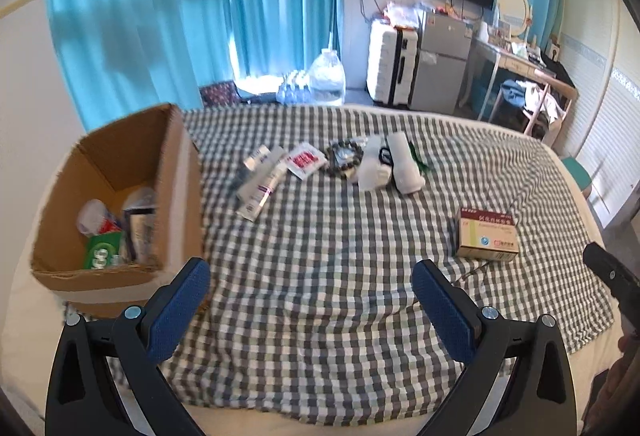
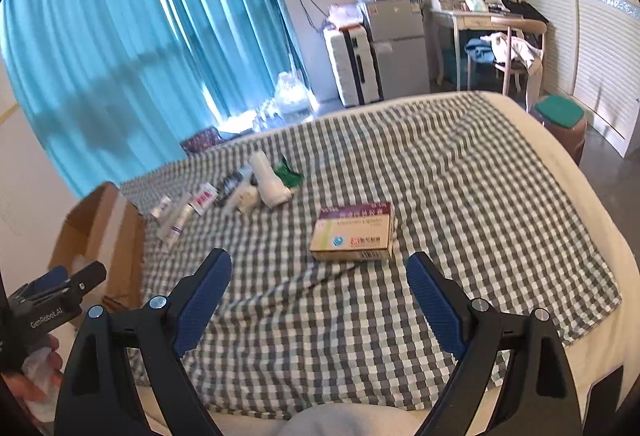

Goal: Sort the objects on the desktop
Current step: 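Move both tools back toward the amoxicillin box and remaining items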

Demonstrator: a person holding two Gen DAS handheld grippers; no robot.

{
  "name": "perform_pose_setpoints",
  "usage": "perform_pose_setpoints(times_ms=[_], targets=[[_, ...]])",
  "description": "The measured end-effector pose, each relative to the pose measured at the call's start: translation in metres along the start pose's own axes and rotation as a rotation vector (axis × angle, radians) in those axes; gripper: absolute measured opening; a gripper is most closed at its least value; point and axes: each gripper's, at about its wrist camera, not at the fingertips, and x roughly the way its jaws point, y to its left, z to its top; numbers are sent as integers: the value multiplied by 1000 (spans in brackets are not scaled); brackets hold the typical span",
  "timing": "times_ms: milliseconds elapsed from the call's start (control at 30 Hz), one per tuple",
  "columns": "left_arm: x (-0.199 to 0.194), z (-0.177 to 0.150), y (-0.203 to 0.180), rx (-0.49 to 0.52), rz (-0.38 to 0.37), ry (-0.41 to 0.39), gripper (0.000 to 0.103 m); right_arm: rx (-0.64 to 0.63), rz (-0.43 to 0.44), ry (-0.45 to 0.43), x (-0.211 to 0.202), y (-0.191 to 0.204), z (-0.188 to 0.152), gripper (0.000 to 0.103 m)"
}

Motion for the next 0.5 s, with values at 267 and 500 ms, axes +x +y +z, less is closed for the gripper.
perform_pose_setpoints(times_ms=[267, 500], targets=[[79, 13, -29, -4, -41, 72, 103, 12, -31, 90, 67, -17, -1, 90], [142, 44, -54, 25, -61, 50, 103, 33, -56, 160, 125, -36, 7, 90]])
